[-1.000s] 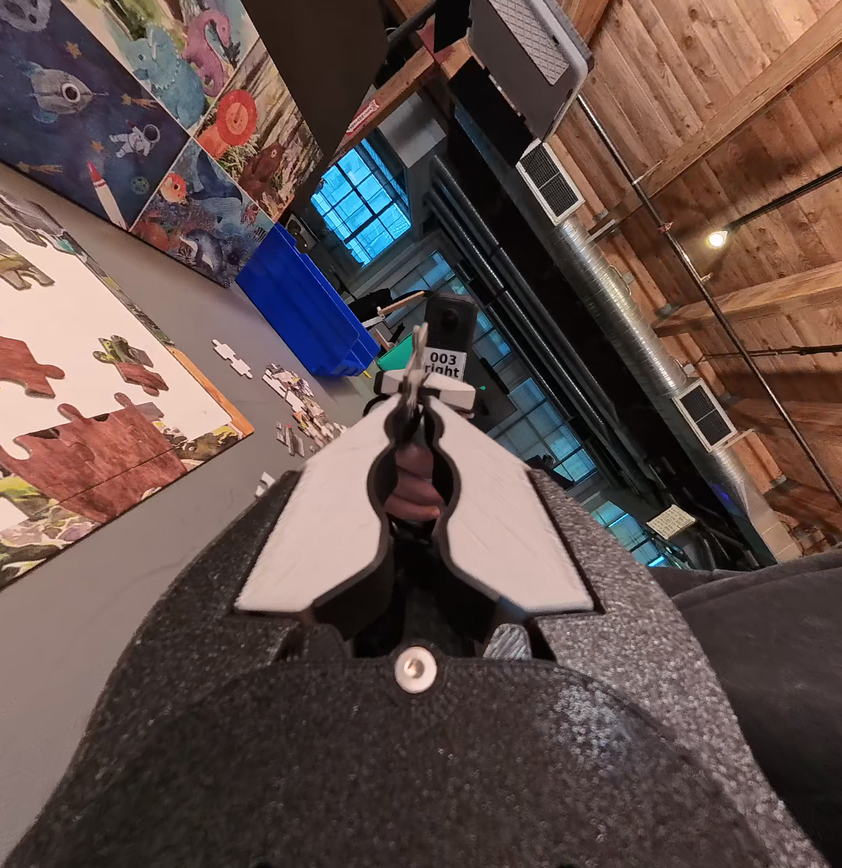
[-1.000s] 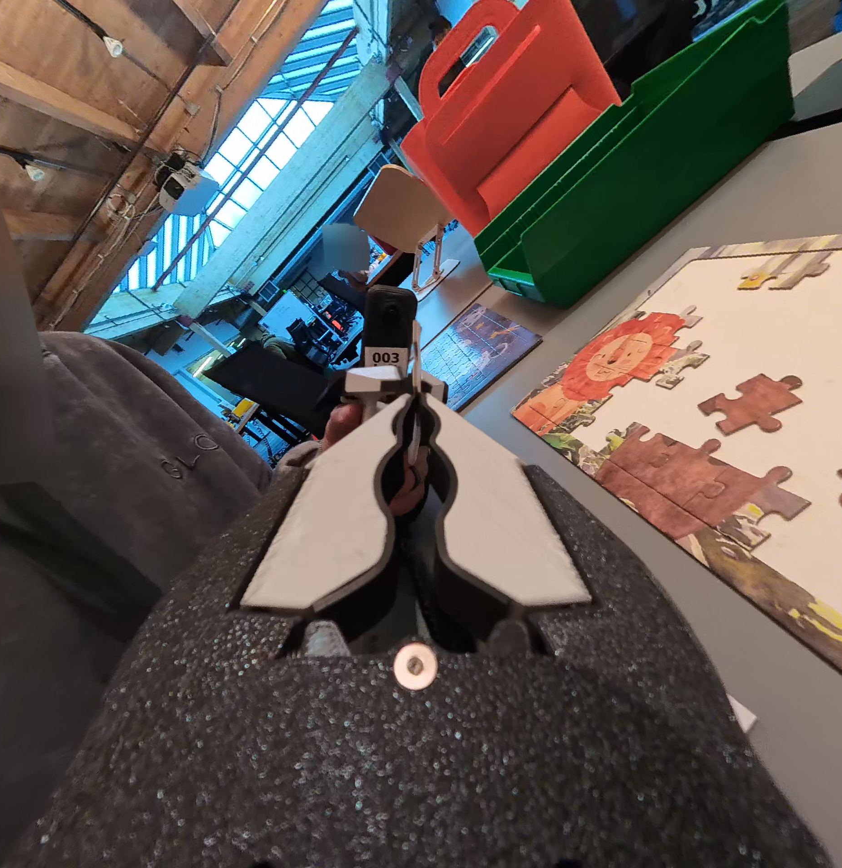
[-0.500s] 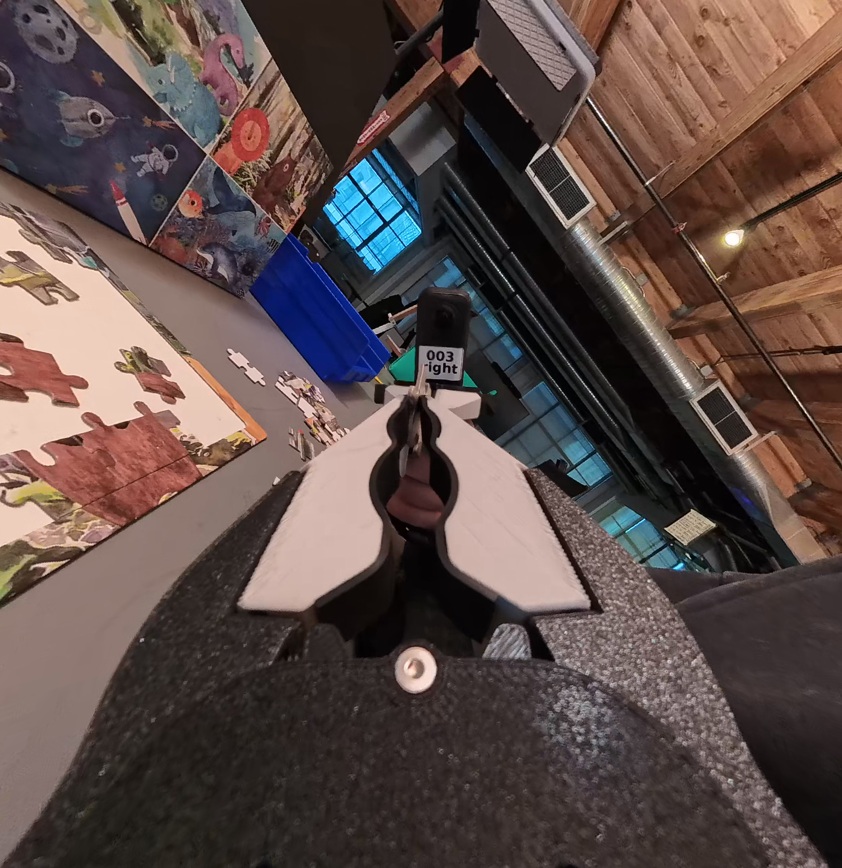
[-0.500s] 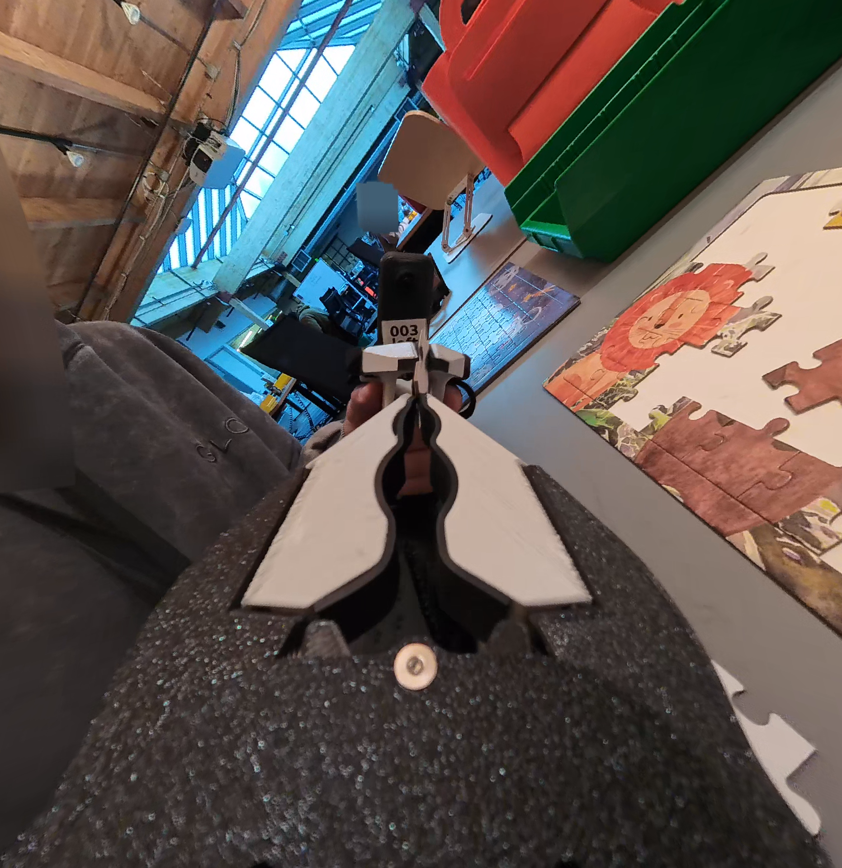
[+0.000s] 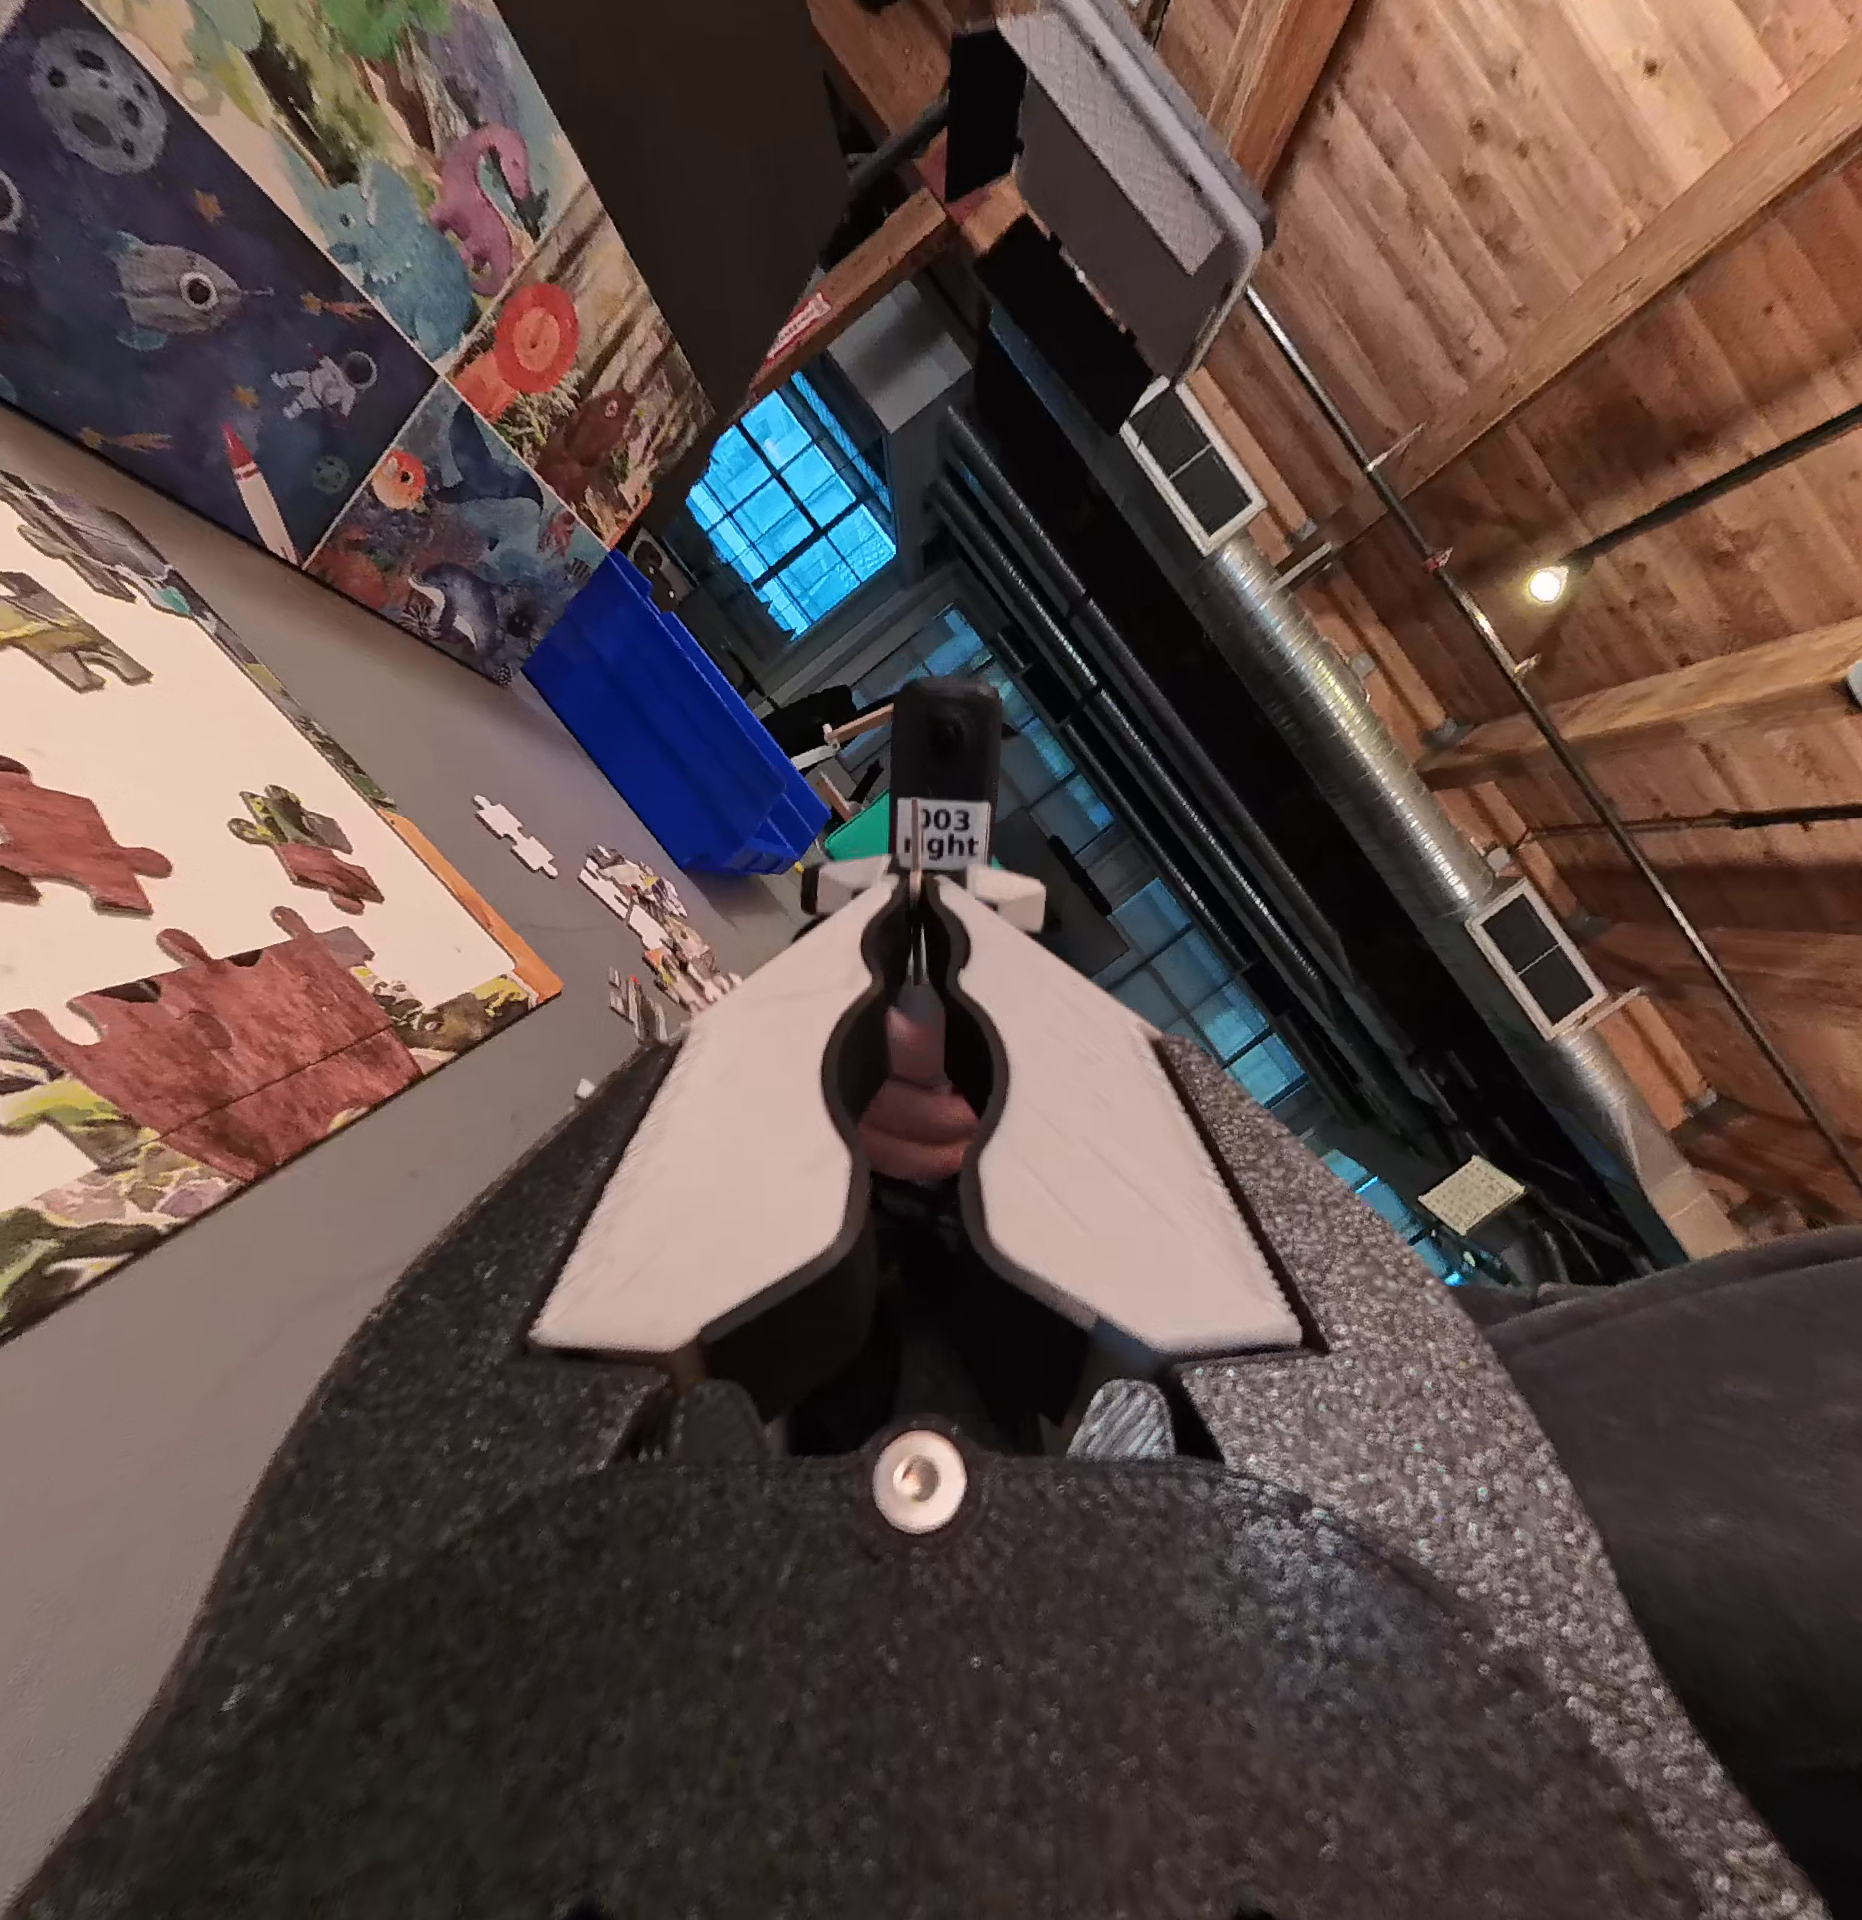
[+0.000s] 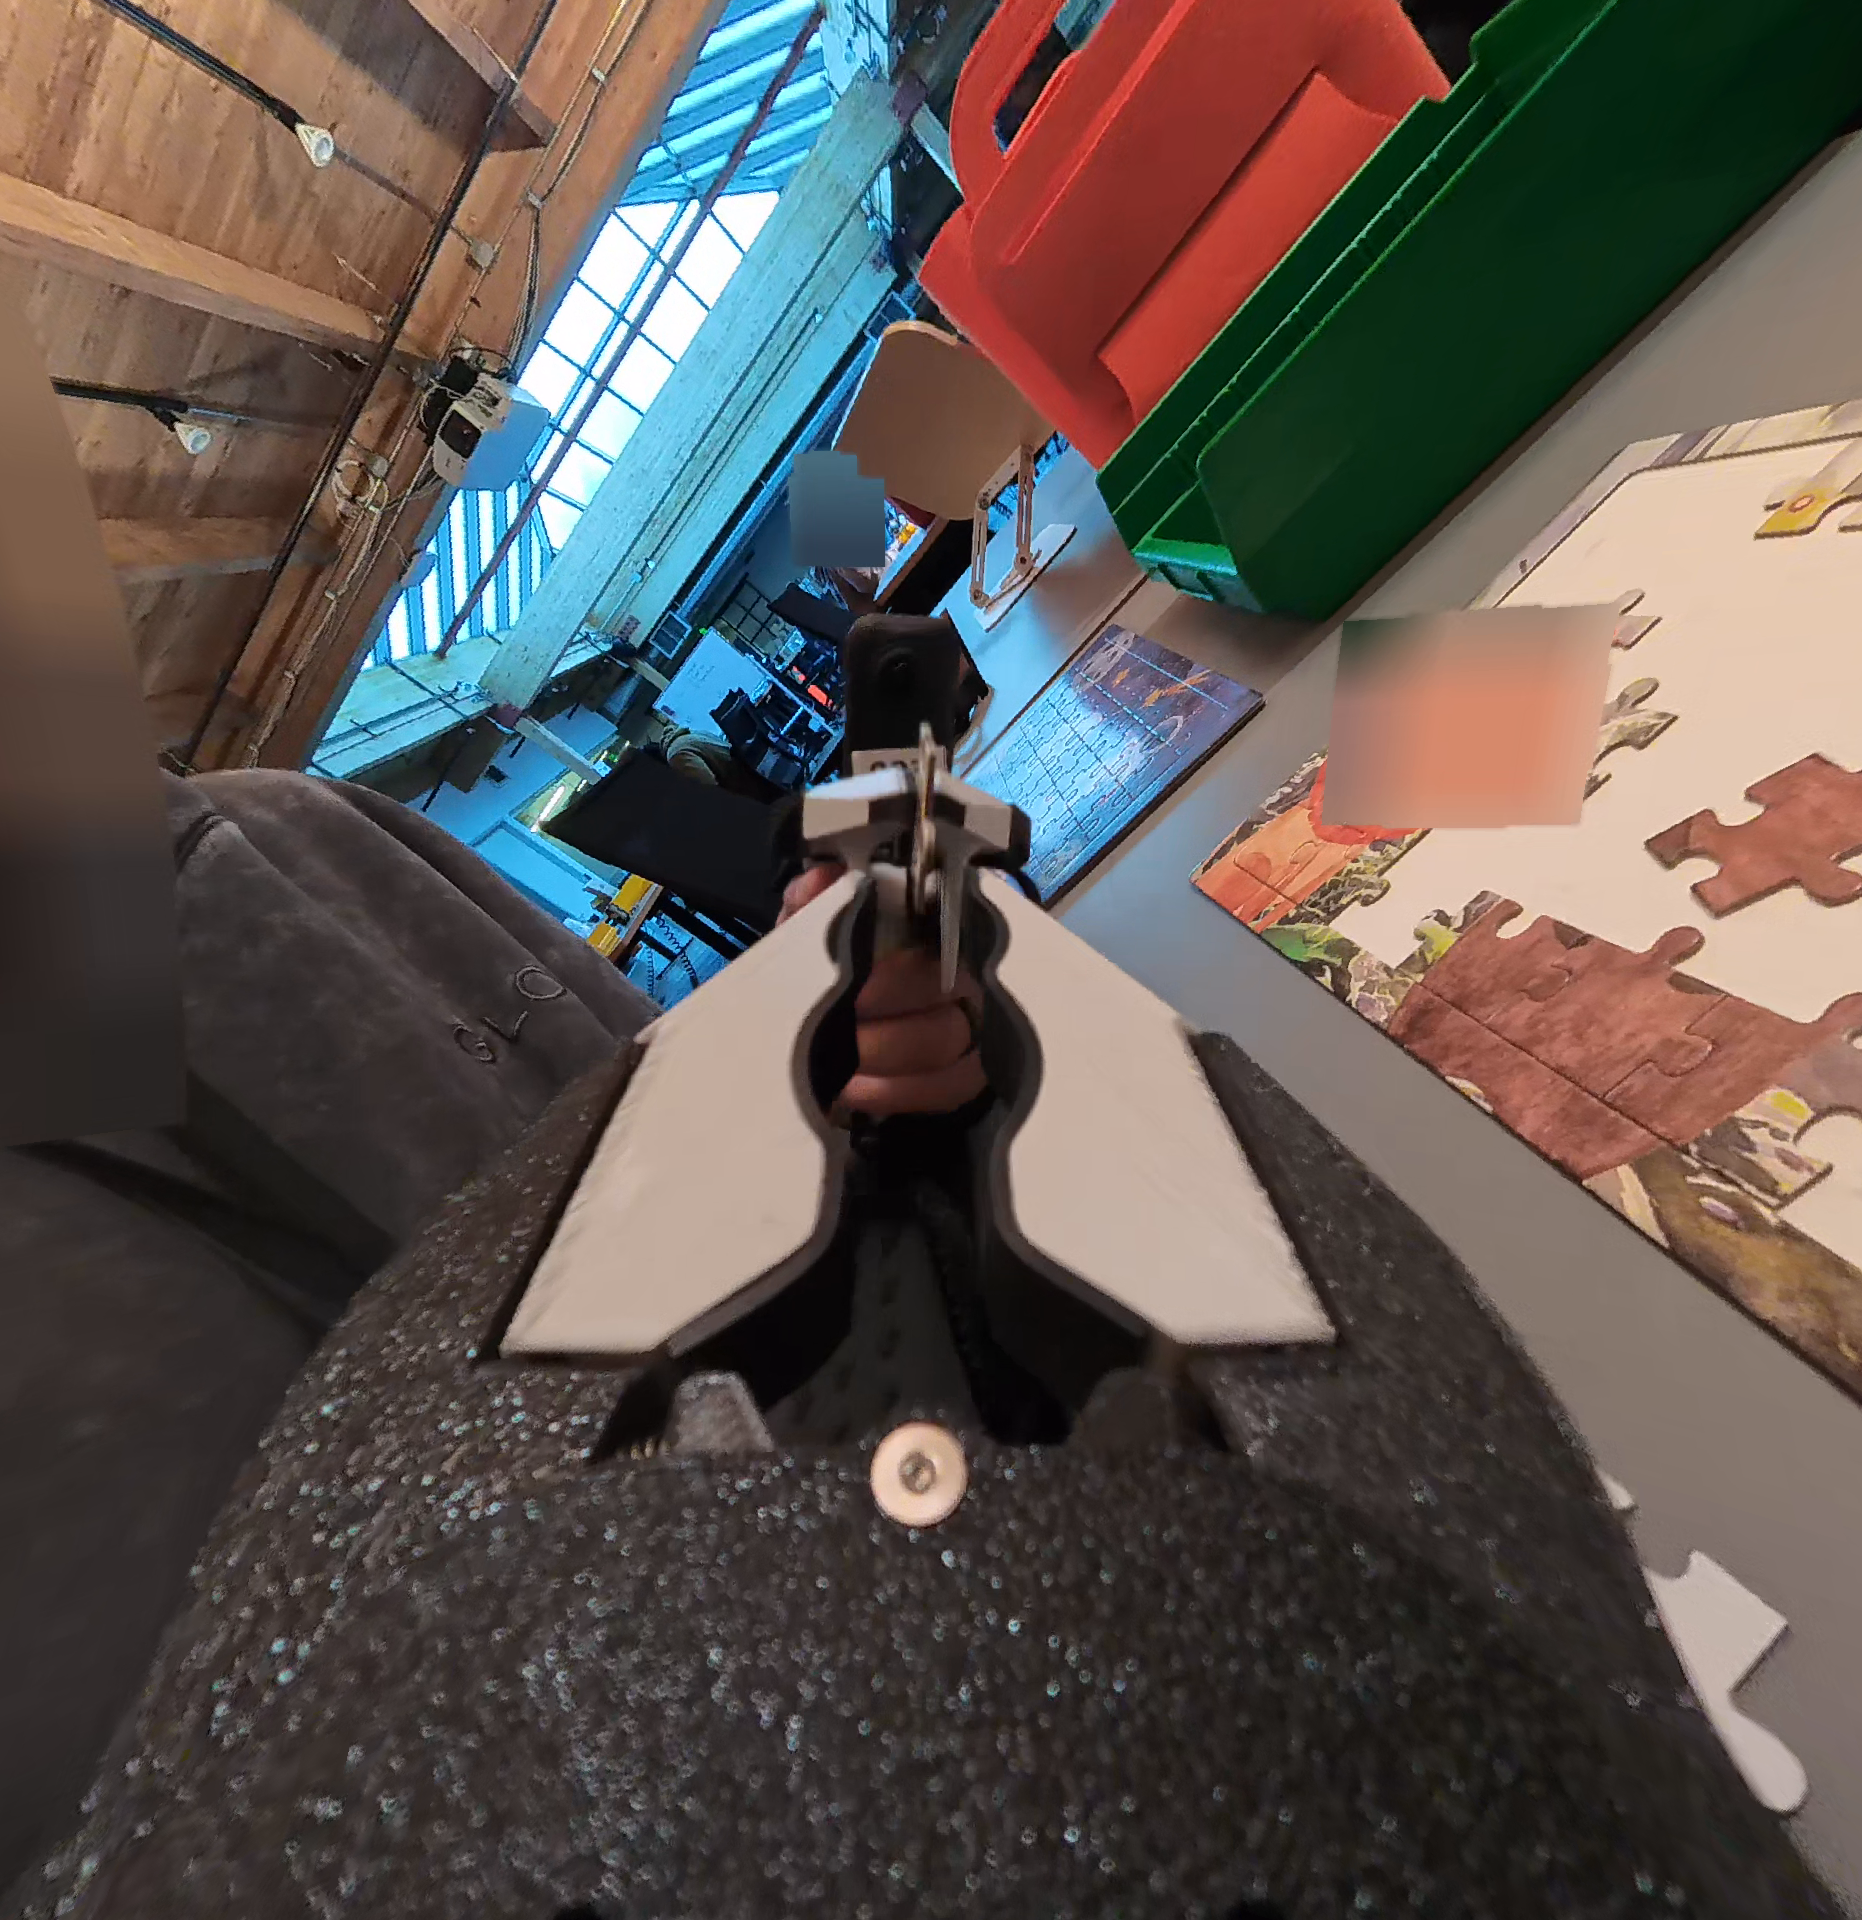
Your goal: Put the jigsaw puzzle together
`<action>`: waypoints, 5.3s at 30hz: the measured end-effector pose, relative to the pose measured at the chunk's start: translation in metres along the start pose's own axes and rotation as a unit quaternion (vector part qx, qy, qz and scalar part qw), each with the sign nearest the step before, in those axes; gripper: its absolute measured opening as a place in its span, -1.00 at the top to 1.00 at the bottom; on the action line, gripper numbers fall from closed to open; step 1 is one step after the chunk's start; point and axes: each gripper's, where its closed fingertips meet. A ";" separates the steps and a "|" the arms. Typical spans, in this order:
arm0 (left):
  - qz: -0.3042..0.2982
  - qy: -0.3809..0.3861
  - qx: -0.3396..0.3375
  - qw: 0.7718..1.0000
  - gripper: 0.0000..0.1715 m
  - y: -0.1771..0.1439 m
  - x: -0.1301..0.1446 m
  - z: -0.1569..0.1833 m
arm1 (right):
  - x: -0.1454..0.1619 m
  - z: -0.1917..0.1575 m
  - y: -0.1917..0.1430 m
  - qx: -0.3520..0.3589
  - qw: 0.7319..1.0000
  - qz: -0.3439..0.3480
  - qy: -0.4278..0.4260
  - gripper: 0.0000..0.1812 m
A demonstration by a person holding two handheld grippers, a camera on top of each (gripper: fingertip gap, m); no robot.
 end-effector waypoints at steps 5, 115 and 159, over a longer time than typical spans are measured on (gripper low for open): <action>0.008 -0.023 0.018 1.000 1.00 -0.003 -0.004 0.002 | 0.009 -0.001 0.015 -0.001 1.000 -0.014 -0.007 0.87; -0.016 -0.021 0.011 1.000 0.99 0.003 0.007 0.001 | -0.133 0.114 -0.144 0.313 0.922 0.147 -0.172 0.75; 0.019 -0.027 -0.012 0.999 0.99 -0.003 -0.006 -0.009 | -0.112 0.104 -0.097 0.335 0.906 0.027 -0.257 0.74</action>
Point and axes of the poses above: each gripper's, where its closed fingertips meet, y out along the fingers, x out of its underside, z = x × y across the jaws, and after that the axes turned 9 degrees about -x, right-handed
